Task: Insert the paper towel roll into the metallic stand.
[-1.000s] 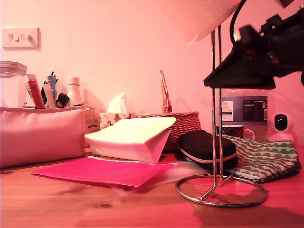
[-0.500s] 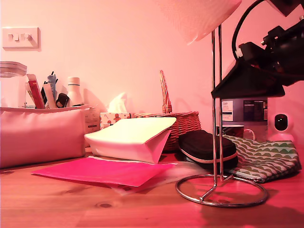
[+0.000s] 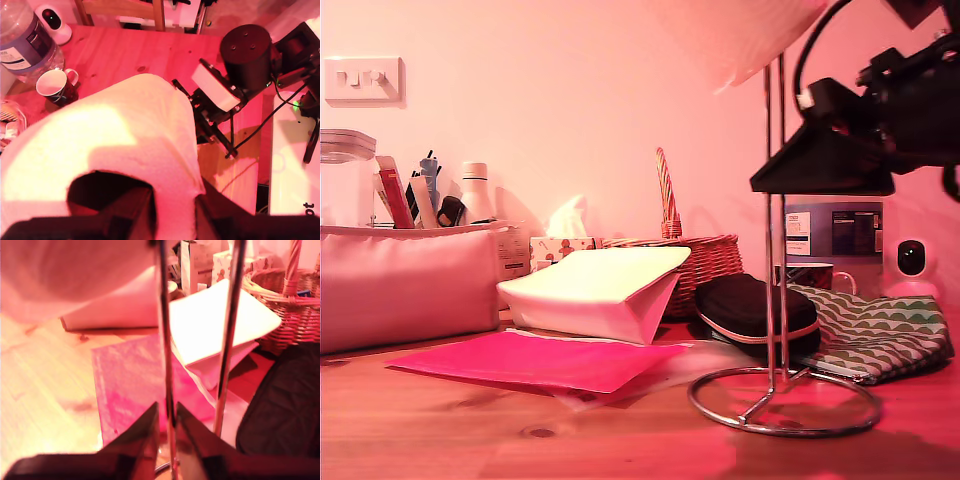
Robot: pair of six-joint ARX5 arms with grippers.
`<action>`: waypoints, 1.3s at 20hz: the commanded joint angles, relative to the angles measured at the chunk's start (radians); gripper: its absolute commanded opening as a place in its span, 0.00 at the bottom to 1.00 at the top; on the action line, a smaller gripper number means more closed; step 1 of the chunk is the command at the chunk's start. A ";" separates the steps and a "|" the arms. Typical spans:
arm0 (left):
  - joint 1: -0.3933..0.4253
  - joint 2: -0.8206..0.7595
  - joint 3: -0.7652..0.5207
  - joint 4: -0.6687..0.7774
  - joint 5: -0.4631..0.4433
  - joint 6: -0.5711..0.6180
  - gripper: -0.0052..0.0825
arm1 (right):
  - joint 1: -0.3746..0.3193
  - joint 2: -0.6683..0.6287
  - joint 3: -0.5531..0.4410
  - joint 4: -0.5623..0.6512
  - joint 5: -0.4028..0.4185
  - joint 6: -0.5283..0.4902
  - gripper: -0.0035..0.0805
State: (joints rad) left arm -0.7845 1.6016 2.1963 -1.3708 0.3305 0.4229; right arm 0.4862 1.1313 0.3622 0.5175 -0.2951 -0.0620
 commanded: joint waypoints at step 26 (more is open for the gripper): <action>-0.030 0.058 0.004 0.008 -0.056 -0.021 0.03 | 0.341 0.005 -0.001 -0.070 0.080 0.048 0.03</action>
State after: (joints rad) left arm -0.8093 1.5803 2.2112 -1.3987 0.2787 0.4015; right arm 0.7418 1.1202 0.3725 0.4767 -0.1345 -0.0269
